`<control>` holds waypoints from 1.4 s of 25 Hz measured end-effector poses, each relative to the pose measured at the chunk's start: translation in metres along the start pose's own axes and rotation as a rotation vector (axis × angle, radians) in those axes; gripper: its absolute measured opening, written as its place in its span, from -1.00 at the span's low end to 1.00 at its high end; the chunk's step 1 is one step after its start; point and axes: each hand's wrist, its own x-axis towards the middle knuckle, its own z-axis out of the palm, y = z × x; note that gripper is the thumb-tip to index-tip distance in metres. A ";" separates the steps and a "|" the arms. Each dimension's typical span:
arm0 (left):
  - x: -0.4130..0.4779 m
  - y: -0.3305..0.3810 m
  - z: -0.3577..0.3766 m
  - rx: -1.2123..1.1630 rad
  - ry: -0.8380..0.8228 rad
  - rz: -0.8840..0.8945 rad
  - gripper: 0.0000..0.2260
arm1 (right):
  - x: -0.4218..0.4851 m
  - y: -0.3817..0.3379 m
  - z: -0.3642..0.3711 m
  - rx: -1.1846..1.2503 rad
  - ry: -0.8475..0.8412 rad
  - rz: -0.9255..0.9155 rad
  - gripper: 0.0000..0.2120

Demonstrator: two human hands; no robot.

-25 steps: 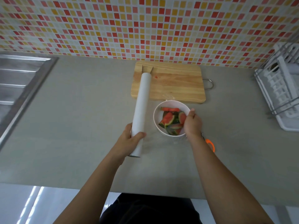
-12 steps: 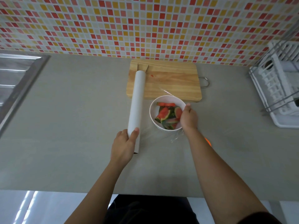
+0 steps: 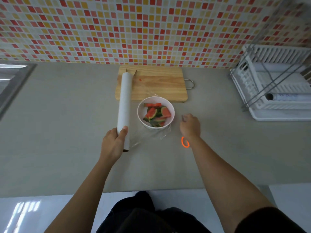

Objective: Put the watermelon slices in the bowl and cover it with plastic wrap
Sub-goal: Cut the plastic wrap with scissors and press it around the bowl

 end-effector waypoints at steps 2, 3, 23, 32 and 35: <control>-0.006 0.005 0.001 -0.063 -0.008 -0.019 -0.60 | -0.018 0.018 -0.006 -0.204 -0.076 -0.005 -0.66; -0.009 0.007 0.003 -0.078 -0.012 -0.026 -0.60 | -0.026 0.025 -0.007 -0.263 -0.101 0.016 -0.64; -0.018 0.012 0.004 -0.284 -0.033 -0.127 -0.62 | -0.132 -0.031 0.006 1.058 -0.427 -0.246 -0.72; -0.018 0.008 -0.002 -0.333 -0.106 -0.158 -0.58 | -0.192 -0.011 0.035 1.000 -0.575 -0.087 -0.69; -0.016 0.006 -0.004 -0.336 -0.124 -0.156 -0.56 | -0.214 0.016 0.039 0.869 -0.687 -0.145 -0.70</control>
